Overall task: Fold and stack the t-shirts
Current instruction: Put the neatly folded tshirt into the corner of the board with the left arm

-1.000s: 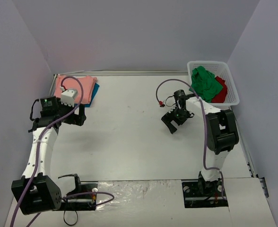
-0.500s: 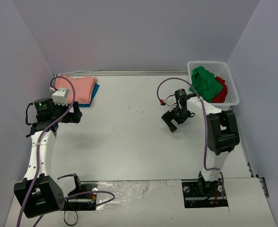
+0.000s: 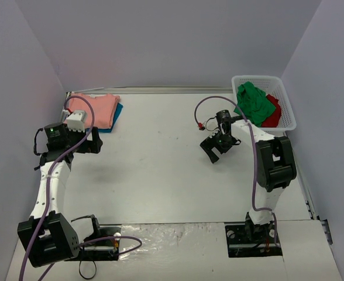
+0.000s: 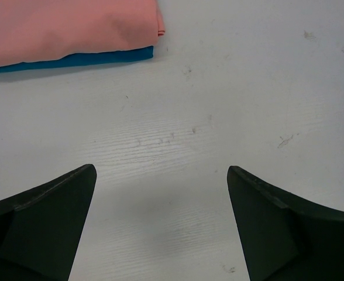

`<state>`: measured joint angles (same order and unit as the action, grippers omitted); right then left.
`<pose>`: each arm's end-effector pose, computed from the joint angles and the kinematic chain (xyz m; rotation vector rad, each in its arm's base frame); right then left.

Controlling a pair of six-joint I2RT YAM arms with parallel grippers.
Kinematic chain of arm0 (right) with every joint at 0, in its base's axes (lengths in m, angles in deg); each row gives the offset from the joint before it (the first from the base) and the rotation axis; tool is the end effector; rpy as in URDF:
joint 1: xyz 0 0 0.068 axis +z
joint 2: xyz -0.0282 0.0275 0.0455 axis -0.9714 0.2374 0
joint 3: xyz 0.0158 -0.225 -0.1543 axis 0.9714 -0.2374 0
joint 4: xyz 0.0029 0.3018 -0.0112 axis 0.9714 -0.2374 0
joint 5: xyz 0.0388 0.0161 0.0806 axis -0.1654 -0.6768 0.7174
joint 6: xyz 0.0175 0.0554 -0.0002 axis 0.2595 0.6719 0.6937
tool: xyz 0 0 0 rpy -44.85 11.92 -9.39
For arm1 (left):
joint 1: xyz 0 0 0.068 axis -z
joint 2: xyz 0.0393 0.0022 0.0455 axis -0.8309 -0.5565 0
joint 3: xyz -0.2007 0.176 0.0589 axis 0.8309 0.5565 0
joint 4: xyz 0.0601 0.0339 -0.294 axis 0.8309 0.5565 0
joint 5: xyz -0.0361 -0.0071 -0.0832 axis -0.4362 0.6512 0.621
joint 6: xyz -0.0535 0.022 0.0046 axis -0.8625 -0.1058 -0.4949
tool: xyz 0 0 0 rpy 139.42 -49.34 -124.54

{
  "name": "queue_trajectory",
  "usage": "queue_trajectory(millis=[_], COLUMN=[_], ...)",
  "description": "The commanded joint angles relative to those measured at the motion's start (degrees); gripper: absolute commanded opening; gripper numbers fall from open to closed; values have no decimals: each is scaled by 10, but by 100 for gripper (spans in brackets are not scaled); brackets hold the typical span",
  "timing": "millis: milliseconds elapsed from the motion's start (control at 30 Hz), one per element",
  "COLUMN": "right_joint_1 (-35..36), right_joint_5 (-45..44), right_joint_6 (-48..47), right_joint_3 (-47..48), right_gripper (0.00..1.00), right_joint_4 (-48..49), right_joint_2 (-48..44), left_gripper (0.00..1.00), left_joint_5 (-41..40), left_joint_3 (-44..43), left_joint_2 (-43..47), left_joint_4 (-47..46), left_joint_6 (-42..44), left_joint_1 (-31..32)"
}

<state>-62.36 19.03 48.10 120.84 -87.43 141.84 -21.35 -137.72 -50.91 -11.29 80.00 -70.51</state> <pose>0.3990 0.1091 0.1487 -1.0683 2.4320 0.2293 0.2881 0.0524 0.2842 0.1650 2.0329 -0.3138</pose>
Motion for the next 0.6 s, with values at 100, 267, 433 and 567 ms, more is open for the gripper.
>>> queue_trajectory(millis=[100,267,433,567], right_joint_1=[-1,0,0,0], right_joint_5=[-18,-25,-27,-30], right_joint_6=[5,5,4,4], right_joint_3=[2,1,0,-1], right_gripper=[100,100,100,100], right_joint_4=[-13,-12,-12,-10], right_joint_2=[-23,-16,-16,-17], left_gripper=[94,94,94,94], left_joint_5=[-8,-50,-61,-65], left_joint_3=[-2,-2,-2,-6], left_joint_2=[5,21,22,19], left_joint_4=[-22,-34,-35,-33], left_joint_6=[-2,-7,-6,-5], left_joint_1=[-2,-2,-2,-3])
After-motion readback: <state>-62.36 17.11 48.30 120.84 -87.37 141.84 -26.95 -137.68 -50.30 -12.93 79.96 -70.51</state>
